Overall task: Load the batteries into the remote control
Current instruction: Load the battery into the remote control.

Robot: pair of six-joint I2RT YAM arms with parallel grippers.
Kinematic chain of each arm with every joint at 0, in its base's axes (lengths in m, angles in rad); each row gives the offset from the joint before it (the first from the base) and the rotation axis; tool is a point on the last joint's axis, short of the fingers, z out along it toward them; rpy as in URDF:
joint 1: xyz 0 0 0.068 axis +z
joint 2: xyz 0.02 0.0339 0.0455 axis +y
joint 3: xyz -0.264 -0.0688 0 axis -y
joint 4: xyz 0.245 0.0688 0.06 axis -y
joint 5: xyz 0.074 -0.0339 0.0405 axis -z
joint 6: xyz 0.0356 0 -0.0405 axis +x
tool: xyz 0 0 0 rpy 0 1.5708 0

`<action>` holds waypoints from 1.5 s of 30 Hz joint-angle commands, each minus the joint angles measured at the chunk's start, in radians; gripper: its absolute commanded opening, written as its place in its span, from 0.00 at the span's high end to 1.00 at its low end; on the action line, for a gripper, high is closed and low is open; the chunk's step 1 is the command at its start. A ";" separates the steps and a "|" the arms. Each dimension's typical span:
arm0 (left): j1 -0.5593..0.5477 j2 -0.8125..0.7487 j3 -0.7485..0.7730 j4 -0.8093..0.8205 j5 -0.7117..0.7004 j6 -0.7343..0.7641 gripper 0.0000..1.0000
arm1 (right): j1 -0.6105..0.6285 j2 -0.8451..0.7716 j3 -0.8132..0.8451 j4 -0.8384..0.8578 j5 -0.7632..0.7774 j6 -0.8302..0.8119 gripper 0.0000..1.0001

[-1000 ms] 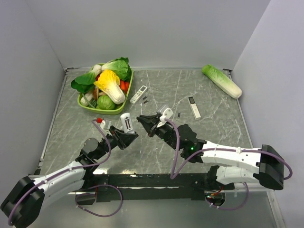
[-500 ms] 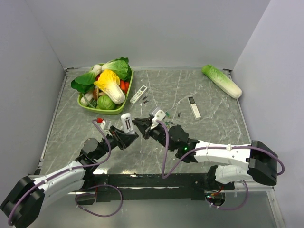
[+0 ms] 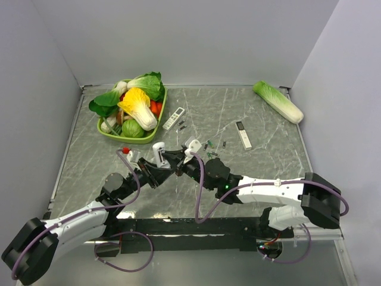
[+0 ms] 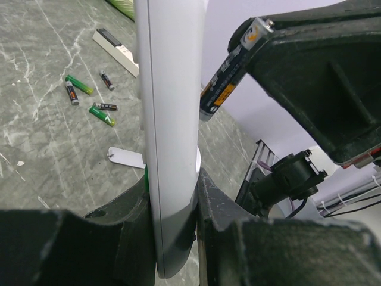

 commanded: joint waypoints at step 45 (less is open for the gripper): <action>-0.006 -0.124 -0.010 -0.101 -0.096 0.053 0.99 | 0.019 0.211 0.215 -0.314 0.222 0.340 0.90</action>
